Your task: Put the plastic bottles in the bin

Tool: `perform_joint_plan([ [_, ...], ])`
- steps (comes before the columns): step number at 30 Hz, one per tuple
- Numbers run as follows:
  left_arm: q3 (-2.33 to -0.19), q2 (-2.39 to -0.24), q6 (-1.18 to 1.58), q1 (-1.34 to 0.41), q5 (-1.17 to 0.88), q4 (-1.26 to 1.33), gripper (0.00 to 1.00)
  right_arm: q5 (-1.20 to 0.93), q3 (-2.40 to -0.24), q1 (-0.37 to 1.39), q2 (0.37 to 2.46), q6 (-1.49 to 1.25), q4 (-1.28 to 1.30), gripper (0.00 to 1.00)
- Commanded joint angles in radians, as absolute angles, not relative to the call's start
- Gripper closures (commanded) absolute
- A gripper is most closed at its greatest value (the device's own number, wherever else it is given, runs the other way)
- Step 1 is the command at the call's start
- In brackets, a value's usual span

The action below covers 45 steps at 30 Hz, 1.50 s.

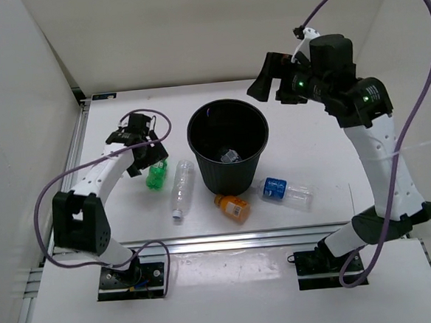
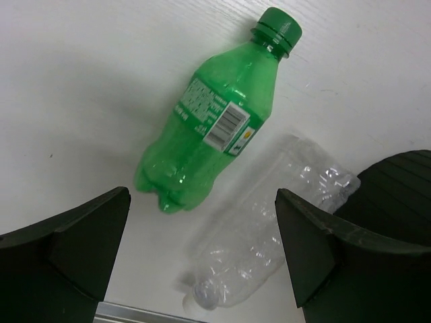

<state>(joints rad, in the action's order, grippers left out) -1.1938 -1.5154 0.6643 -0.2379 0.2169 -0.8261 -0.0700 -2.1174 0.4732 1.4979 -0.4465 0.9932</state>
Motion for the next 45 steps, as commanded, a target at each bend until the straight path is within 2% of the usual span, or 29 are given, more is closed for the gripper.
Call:
perform_joint_plan([
  [1,-1.235,-1.575,0.618,-0.249,0.192,-0.776,0.00,-0.057,-2.076,0.468,1.473,-0.410,0.997,0.00],
  [8,-1.235,-1.712,0.618,-0.249,0.218,-0.764,0.00,-0.041,-2.098,0.446,1.422,-0.380,1.015,0.00],
  [14,-1.245,-1.825,0.597,-0.258,0.178,-0.753,0.00,-0.041,-2.028,0.437,1.370,-0.380,1.025,0.00],
  [15,-1.246,-1.835,0.597,-0.258,0.178,-0.753,0.05,-0.041,-2.014,0.437,1.370,-0.380,1.025,0.00],
  [18,-1.255,-1.784,0.646,-0.258,0.178,-0.776,0.11,-0.032,-2.014,0.437,1.361,-0.371,1.025,0.00],
  [20,-1.276,-1.705,0.684,-0.267,0.245,-0.799,0.31,-0.020,-2.003,0.437,1.361,-0.371,1.025,0.00],
  [23,-1.325,-1.629,0.774,-0.267,0.334,-0.876,0.50,-0.020,-1.994,0.437,1.361,-0.371,1.025,0.00],
  [26,-1.379,-1.562,0.831,-0.267,0.359,-0.949,0.54,-0.029,-1.974,0.437,1.361,-0.371,1.025,0.00],
  [27,-1.431,-1.539,0.841,-0.267,0.359,-0.969,0.58,-0.040,-1.974,0.437,1.361,-0.380,1.016,0.00],
  [30,-1.588,-1.493,0.874,-0.290,0.370,-1.041,0.60,-0.049,-1.974,0.437,1.380,-0.391,1.015,0.00],
  [33,-1.739,-1.439,0.850,-0.343,0.368,-0.994,0.60,-0.037,-1.974,0.437,1.391,-0.400,1.015,0.00],
  [35,-1.762,-1.416,0.809,-0.405,0.280,-0.941,0.61,-0.028,-1.974,0.437,1.391,-0.413,1.015,0.00],
  [40,-1.738,-1.407,0.723,-0.595,0.222,-0.855,0.61,0.046,-1.947,0.419,1.411,-0.463,1.041,0.00],
  [45,-1.781,-1.521,0.576,-0.722,0.112,-0.818,0.54,0.058,-1.878,0.336,1.390,-0.523,1.068,0.00],
])
